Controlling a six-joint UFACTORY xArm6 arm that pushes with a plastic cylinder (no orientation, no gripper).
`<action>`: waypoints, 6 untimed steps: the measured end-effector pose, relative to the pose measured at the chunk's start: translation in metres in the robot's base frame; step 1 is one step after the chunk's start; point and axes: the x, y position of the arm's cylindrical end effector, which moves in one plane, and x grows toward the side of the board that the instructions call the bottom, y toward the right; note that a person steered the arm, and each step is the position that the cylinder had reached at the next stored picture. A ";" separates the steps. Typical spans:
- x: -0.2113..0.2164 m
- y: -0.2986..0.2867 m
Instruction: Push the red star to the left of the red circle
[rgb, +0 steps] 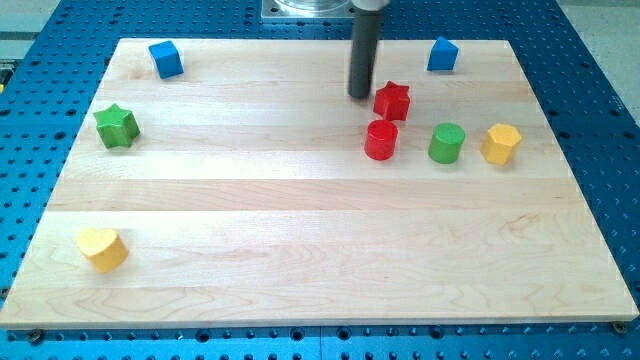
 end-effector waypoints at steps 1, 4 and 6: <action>-0.009 0.057; 0.060 0.032; 0.003 -0.006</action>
